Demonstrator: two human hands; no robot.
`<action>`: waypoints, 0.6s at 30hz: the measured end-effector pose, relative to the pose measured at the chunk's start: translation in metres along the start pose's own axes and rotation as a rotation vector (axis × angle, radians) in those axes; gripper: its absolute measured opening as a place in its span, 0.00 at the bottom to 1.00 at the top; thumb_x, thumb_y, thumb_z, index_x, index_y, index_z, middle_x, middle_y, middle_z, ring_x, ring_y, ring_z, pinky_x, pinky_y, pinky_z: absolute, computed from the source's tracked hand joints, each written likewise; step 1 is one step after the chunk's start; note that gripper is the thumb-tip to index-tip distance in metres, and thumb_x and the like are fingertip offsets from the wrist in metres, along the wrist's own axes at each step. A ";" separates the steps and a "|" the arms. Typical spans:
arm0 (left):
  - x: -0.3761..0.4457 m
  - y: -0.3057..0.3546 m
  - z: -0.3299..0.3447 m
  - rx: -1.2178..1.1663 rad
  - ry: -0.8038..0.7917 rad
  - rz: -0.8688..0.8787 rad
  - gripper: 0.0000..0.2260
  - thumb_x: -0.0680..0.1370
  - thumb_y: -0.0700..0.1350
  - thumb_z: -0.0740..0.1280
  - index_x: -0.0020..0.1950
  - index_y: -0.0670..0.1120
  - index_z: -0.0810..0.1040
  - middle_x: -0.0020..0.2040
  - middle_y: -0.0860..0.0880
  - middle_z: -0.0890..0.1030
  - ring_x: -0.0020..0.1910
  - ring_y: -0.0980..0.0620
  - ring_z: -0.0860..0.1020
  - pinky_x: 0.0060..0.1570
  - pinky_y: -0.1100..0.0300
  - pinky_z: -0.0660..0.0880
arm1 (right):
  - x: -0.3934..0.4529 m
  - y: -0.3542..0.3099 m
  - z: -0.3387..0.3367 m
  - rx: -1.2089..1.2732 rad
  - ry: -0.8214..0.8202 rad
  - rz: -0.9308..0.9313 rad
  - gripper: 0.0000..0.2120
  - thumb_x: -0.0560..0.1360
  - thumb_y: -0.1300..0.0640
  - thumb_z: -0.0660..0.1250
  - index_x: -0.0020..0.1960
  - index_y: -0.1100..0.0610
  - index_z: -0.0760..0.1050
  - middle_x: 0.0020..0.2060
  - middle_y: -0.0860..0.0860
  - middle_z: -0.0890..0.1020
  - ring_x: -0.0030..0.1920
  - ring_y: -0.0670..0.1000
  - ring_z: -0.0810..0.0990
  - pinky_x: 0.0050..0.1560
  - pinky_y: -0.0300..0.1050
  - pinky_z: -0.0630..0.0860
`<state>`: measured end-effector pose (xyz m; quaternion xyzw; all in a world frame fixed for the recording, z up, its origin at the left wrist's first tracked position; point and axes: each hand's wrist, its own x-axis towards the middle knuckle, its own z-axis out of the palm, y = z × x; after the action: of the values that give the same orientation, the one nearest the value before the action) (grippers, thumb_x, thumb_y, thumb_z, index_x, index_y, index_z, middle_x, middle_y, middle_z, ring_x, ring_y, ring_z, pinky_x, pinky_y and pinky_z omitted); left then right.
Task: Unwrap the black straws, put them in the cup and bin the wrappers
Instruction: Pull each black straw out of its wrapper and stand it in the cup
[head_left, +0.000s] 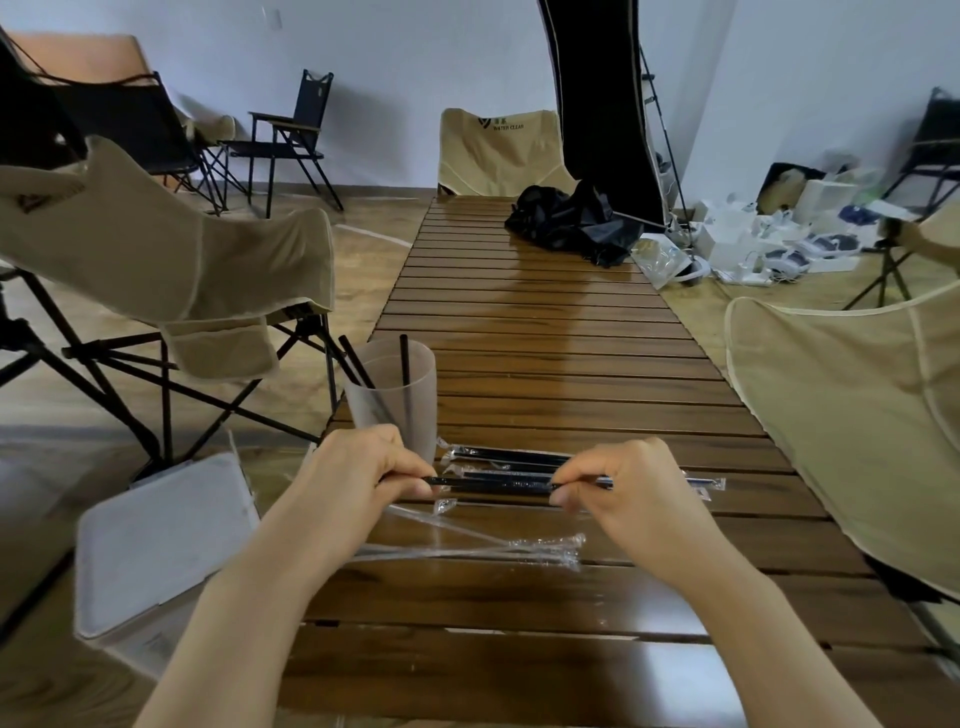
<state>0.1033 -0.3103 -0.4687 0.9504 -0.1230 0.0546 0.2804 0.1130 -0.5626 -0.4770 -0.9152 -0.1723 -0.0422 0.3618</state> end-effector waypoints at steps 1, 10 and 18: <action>0.000 0.000 0.001 0.003 -0.007 -0.001 0.08 0.74 0.47 0.71 0.52 0.52 0.86 0.36 0.58 0.74 0.38 0.62 0.73 0.41 0.73 0.67 | 0.000 -0.001 0.001 -0.009 -0.011 -0.003 0.12 0.73 0.59 0.71 0.37 0.43 0.80 0.33 0.41 0.83 0.38 0.36 0.80 0.39 0.24 0.71; -0.002 0.004 0.000 -0.005 -0.007 -0.024 0.06 0.73 0.52 0.72 0.49 0.59 0.84 0.40 0.63 0.80 0.43 0.65 0.77 0.47 0.71 0.71 | 0.002 0.004 -0.001 -0.053 -0.034 -0.024 0.11 0.74 0.58 0.70 0.38 0.42 0.79 0.33 0.40 0.82 0.39 0.37 0.79 0.40 0.24 0.71; -0.010 -0.012 -0.018 0.095 -0.087 -0.126 0.06 0.73 0.60 0.67 0.44 0.62 0.83 0.42 0.64 0.82 0.45 0.67 0.78 0.52 0.59 0.78 | 0.001 0.018 -0.018 -0.029 0.026 0.004 0.11 0.72 0.58 0.71 0.37 0.42 0.80 0.31 0.36 0.82 0.38 0.37 0.80 0.42 0.24 0.70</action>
<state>0.0964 -0.2887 -0.4617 0.9699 -0.0723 0.0014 0.2325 0.1208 -0.5873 -0.4752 -0.9201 -0.1652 -0.0560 0.3507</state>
